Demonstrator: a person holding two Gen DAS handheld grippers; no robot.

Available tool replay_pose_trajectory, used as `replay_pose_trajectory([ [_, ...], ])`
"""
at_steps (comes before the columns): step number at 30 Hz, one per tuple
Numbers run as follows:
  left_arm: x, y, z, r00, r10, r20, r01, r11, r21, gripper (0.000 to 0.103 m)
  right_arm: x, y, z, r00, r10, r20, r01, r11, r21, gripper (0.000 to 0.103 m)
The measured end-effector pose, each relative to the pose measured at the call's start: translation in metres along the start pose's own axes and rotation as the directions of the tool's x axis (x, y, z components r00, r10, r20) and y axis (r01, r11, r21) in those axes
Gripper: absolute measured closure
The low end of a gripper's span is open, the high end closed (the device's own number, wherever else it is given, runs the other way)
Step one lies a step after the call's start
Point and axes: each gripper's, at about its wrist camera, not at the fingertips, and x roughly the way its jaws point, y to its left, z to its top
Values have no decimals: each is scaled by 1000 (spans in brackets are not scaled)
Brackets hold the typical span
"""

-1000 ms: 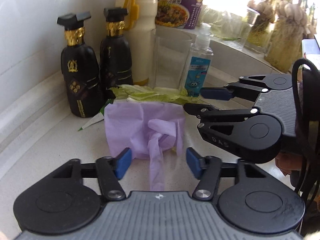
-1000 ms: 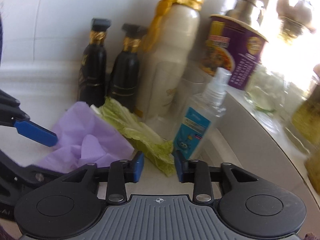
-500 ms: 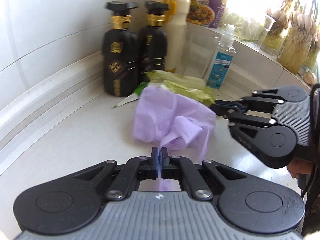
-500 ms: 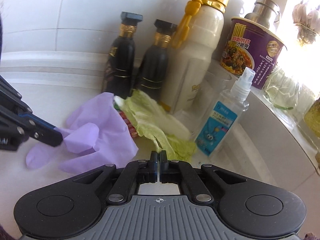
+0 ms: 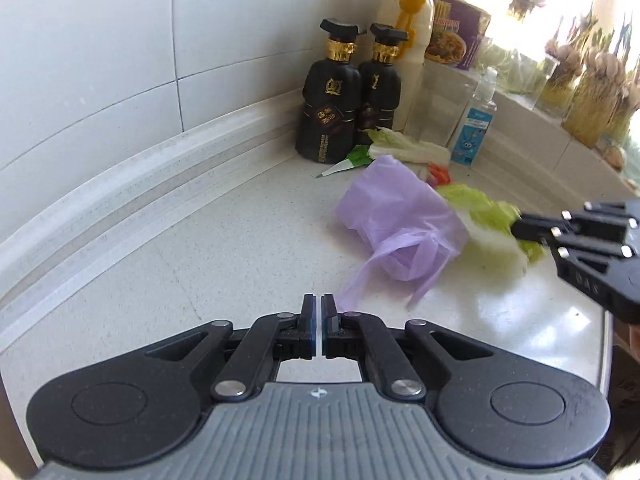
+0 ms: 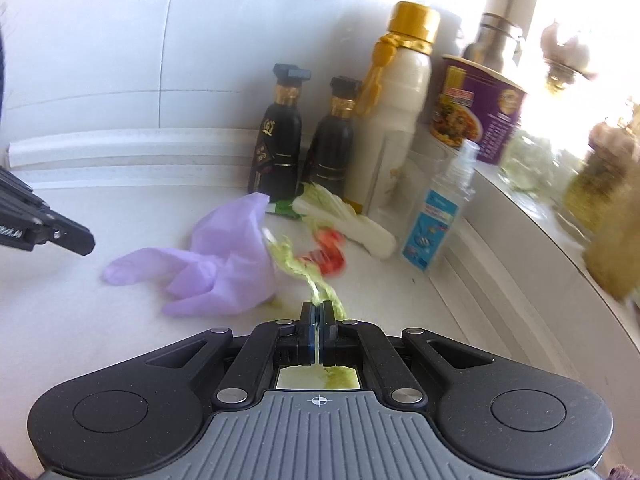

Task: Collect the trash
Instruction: 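Close the left tool on the purple glove while the right tool grips a cabbage leaf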

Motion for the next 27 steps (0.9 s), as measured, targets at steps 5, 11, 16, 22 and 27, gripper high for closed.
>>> replay_pose_trajectory([
  [5, 2, -9, 8, 998, -41, 39, 41, 999, -1, 66, -13, 3, -12, 998, -9, -59, 11, 1000, 23, 103],
  [11, 30, -38, 25, 996, -81, 36, 80, 996, 51, 27, -3, -1, -23, 995, 34, -95, -24, 994, 103, 73],
  [16, 62, -55, 31, 997, -76, 0, 75, 994, 81, 28, 8, 2, -21, 997, 2, -76, 3, 997, 75, 55],
  [22, 80, -63, 31, 999, -51, -13, 52, 996, 78, 44, 27, -6, -16, 995, -67, -74, 70, 997, 38, 55],
  [27, 81, -64, 35, 1000, -13, -5, 13, 998, 54, 72, 43, -21, -11, 994, -75, -84, 81, 994, 68, 56],
])
